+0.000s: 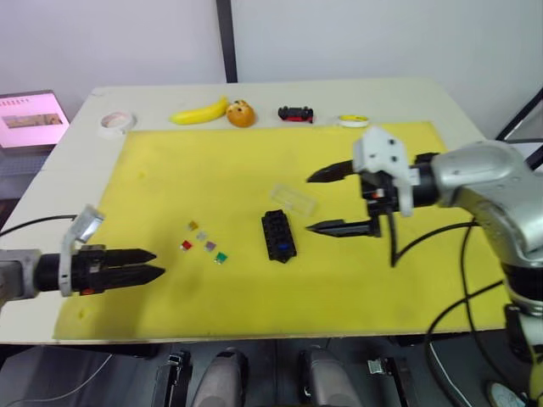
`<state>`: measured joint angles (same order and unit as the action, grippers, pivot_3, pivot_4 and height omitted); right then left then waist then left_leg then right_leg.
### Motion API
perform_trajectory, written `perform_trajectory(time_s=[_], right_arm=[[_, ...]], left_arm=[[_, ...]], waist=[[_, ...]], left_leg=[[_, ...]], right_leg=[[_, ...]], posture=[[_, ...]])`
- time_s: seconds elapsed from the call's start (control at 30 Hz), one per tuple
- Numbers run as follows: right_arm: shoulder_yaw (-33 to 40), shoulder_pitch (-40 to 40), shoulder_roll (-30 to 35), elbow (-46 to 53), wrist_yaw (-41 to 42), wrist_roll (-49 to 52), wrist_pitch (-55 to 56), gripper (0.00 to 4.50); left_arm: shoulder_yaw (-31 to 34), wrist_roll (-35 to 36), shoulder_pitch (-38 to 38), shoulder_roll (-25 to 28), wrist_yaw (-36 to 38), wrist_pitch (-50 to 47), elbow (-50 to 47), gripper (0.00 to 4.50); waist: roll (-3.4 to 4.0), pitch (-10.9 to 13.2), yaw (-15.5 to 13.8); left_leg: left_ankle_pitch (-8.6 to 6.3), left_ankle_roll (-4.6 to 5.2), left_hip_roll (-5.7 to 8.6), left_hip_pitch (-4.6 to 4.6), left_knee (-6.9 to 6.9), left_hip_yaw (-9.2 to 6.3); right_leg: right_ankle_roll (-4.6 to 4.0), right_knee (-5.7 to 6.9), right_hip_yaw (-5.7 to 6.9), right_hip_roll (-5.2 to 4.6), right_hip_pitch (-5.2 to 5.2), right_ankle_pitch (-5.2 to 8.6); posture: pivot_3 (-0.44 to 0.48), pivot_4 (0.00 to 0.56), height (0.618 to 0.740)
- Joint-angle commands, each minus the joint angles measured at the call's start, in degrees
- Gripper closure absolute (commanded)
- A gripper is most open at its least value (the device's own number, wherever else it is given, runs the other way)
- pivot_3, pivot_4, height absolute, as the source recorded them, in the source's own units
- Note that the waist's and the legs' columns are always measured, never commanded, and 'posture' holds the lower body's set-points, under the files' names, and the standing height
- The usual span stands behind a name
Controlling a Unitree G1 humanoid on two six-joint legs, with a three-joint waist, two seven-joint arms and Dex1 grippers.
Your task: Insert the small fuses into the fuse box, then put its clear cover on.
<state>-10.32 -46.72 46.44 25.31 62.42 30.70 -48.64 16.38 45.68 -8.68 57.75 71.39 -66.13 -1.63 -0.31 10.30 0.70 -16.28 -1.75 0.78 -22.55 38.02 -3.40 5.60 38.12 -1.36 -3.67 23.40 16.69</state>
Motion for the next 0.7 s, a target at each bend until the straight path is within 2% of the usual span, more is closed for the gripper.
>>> perform_trajectory(time_s=[0.03,0.2,0.4,0.5,0.7], right_arm=[[0.17,-2.21,-2.01,1.39,-2.12,0.25,-0.27,0.07],[-0.44,-2.68,-3.85,2.10,-4.11,0.25,-1.11,0.07],[-0.46,-2.35,-4.06,2.60,-5.55,0.32,-1.65,0.07],[-0.54,-2.12,-3.95,2.83,-6.03,0.22,-1.67,0.00],[-0.50,-2.00,-3.77,3.06,-6.53,0.20,-1.76,0.00]], left_arm=[[-0.65,1.92,-3.92,-1.38,-3.69,-6.34,3.61,0.00],[-0.27,3.47,-11.10,-3.73,-6.68,-13.58,12.21,0.00],[-1.71,3.37,-13.45,-5.49,-7.98,-16.16,15.89,0.00],[-2.74,3.09,-13.56,-6.70,-8.56,-16.52,15.99,0.79],[-3.32,1.96,-15.78,-9.32,-10.66,-16.07,19.49,0.79]], waist=[[0.00,0.00,0.08],[0.00,0.00,0.16],[0.00,0.00,0.35],[0.00,0.00,0.30],[0.00,0.00,0.09]], left_leg=[[0.00,0.00,0.09,-0.01,0.00,0.01],[0.01,0.00,0.14,-0.02,0.01,-0.02],[0.01,-0.01,0.14,-0.02,-0.01,-0.01],[0.02,-0.02,0.14,-0.02,-0.01,-0.02],[0.03,-0.04,0.18,-0.01,0.00,-0.02]], right_leg=[[0.01,0.01,-0.02,-0.05,0.01,0.00],[0.01,0.02,0.00,-0.05,0.03,-0.01],[0.01,0.03,-0.03,-0.05,0.06,-0.01],[0.01,0.03,-0.03,-0.05,0.06,-0.01],[0.01,0.03,-0.03,-0.11,0.04,-0.01]], posture=[[0.000,0.150,0.740],[0.000,0.150,0.740],[0.000,0.150,0.740],[0.000,0.150,0.740],[0.000,0.150,0.740]])
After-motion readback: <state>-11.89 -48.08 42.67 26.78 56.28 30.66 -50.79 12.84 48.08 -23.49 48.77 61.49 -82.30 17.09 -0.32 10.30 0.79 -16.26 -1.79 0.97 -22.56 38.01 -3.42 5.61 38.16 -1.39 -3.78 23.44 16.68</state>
